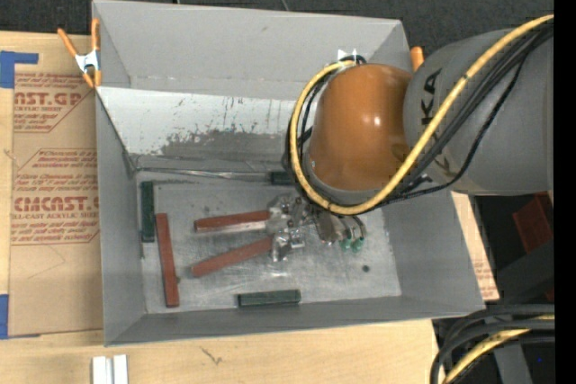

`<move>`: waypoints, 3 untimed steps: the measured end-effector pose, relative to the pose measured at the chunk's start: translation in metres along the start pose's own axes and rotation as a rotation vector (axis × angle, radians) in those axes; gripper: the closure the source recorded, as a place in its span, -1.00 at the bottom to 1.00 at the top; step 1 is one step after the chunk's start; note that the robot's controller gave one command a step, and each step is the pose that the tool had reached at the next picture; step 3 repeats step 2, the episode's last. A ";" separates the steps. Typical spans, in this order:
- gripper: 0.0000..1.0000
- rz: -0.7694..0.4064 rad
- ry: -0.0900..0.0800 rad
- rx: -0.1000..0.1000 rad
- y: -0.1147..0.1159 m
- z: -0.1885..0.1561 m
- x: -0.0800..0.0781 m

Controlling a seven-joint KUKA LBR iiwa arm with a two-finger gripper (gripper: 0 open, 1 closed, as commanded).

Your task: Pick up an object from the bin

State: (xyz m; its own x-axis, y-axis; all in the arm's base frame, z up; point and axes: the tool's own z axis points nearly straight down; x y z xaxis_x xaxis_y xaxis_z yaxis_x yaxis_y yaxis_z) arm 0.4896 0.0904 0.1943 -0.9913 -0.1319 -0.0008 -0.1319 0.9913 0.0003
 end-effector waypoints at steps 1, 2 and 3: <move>1.00 0.000 0.000 0.000 0.000 0.000 0.000; 1.00 -0.355 -0.002 0.000 -0.031 -0.077 -0.026; 1.00 -0.355 -0.002 0.000 -0.031 -0.077 -0.026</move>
Offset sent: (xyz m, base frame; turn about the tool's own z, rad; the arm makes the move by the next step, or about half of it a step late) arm 0.0291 -0.0280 0.0769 -0.3553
